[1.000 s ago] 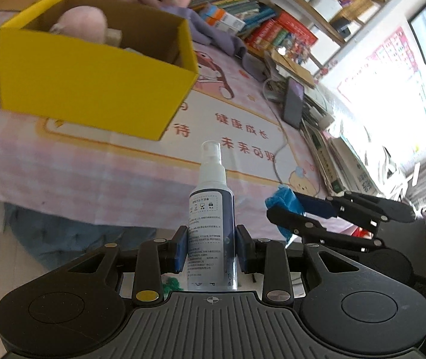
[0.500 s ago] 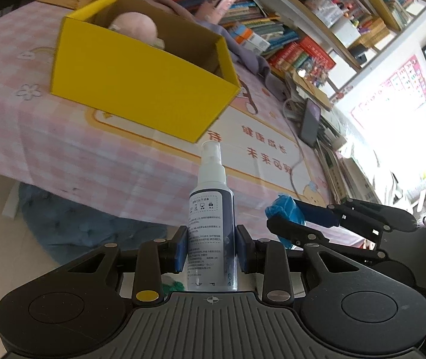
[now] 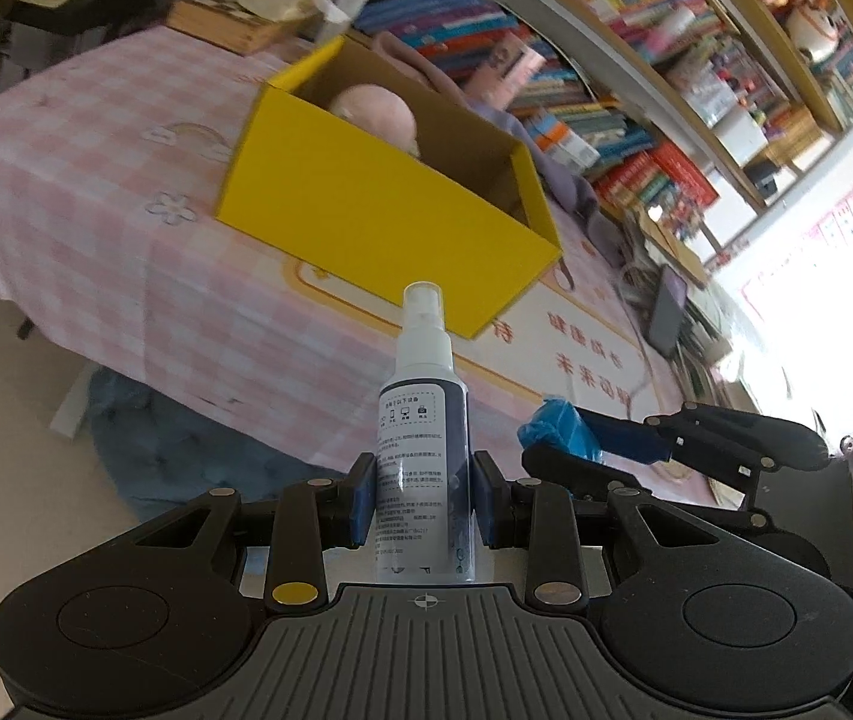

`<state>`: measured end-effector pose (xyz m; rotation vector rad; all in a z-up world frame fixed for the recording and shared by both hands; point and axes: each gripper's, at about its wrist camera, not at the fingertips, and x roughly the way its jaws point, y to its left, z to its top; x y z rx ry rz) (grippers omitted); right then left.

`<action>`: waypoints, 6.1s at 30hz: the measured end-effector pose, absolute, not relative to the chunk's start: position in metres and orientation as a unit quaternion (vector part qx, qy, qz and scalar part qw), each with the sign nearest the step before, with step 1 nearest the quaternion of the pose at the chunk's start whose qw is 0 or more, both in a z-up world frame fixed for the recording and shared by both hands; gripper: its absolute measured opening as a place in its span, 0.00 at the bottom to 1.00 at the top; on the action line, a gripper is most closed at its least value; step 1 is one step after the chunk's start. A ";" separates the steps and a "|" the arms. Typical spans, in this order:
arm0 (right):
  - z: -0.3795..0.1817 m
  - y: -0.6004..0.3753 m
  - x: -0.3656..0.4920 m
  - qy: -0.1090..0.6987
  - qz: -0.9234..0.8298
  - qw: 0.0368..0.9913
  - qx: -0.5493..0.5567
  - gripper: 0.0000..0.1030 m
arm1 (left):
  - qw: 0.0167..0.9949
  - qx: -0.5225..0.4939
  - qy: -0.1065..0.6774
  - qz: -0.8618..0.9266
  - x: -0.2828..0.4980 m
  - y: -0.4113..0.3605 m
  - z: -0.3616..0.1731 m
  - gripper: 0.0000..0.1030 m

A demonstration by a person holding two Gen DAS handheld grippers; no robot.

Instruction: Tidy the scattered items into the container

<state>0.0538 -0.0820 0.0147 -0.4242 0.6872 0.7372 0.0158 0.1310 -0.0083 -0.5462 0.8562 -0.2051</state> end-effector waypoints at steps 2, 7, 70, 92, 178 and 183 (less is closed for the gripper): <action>0.015 -0.076 0.056 0.324 0.358 0.851 -0.205 0.25 | 0.869 -0.266 0.407 -0.090 0.017 0.136 -0.007 0.30; 0.021 -0.070 0.066 0.303 0.362 0.856 -0.209 0.25 | 0.874 -0.269 0.395 -0.087 0.030 0.142 -0.001 0.30; 0.043 -0.072 0.348 0.221 0.366 0.859 -0.281 0.49 | 0.947 -0.083 0.310 -0.020 0.219 0.090 0.043 0.74; 0.083 -0.138 0.129 0.144 0.203 0.967 -0.055 0.60 | 0.979 -0.056 0.181 0.078 0.046 0.085 0.059 0.92; 0.000 -0.209 0.010 0.349 0.082 0.932 -0.045 1.00 | 0.932 0.022 0.360 0.031 -0.003 -0.001 -0.007 1.00; 0.000 -0.209 0.010 0.350 0.081 0.932 -0.044 1.00 | 0.932 0.025 0.362 0.028 -0.003 -0.003 -0.007 1.00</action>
